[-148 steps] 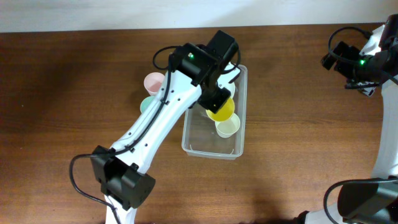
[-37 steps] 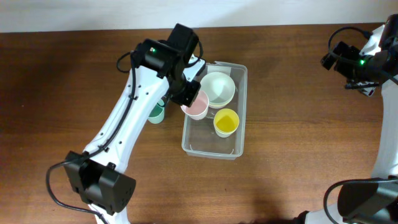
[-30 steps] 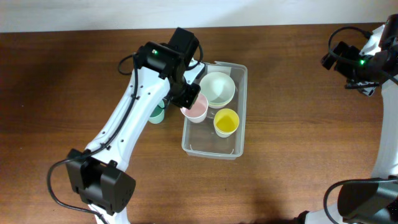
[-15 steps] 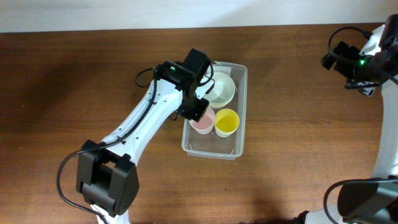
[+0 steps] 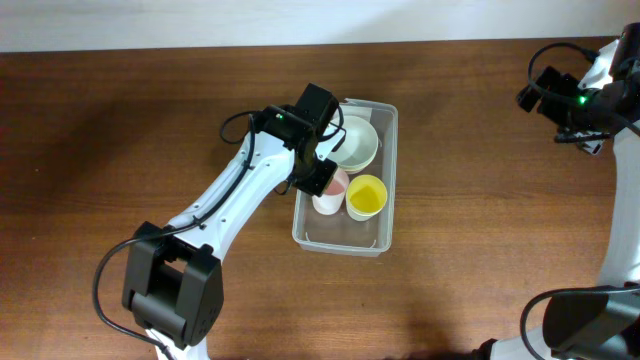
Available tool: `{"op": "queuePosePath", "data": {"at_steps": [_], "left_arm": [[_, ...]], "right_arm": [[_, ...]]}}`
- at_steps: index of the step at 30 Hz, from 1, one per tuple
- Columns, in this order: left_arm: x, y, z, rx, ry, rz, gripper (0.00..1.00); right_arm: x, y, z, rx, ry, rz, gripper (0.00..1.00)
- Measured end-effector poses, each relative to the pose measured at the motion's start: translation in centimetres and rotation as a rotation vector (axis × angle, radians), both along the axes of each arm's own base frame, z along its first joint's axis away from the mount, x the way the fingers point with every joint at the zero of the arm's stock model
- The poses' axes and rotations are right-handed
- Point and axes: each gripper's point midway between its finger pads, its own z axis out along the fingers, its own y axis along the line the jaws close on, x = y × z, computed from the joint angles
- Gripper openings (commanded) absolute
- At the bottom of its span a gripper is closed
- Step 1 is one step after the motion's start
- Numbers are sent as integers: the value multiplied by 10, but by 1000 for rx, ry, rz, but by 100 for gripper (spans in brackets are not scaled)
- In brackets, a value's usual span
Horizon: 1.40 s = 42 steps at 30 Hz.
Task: Pack container
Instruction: 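Return the left gripper to the teal cup and grasp it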
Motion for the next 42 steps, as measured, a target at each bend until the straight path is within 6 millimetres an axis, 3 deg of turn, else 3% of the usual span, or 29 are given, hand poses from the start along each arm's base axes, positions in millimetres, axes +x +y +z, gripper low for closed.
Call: {"op": "queuePosePath", "data": {"at_steps": [5, 9, 14, 17, 22, 26, 30, 35, 42], "left_arm": [[-3, 3, 17, 12, 14, 1, 25], [8, 0, 55, -4, -52, 5, 28], [23, 10, 96, 24, -175, 34, 33], [37, 25, 114, 52, -254, 86, 37], [82, 67, 137, 39, -404, 297, 40], [105, 107, 145, 21, -454, 472, 43], [109, 135, 144, 19, -447, 578, 44], [99, 158, 136, 53, -386, 637, 48], [74, 167, 122, 96, -274, 647, 48]], "right_arm": [[0, 0, 0, 0, 0, 0, 99], [0, 0, 0, 1, 0, 0, 99], [0, 0, 0, 0, 0, 0, 99], [0, 0, 0, 0, 0, 0, 99], [0, 0, 0, 0, 0, 0, 99], [0, 0, 0, 0, 0, 0, 99], [0, 0, 0, 0, 0, 0, 99], [0, 0, 0, 0, 0, 0, 99], [0, 0, 0, 0, 0, 0, 99]]}}
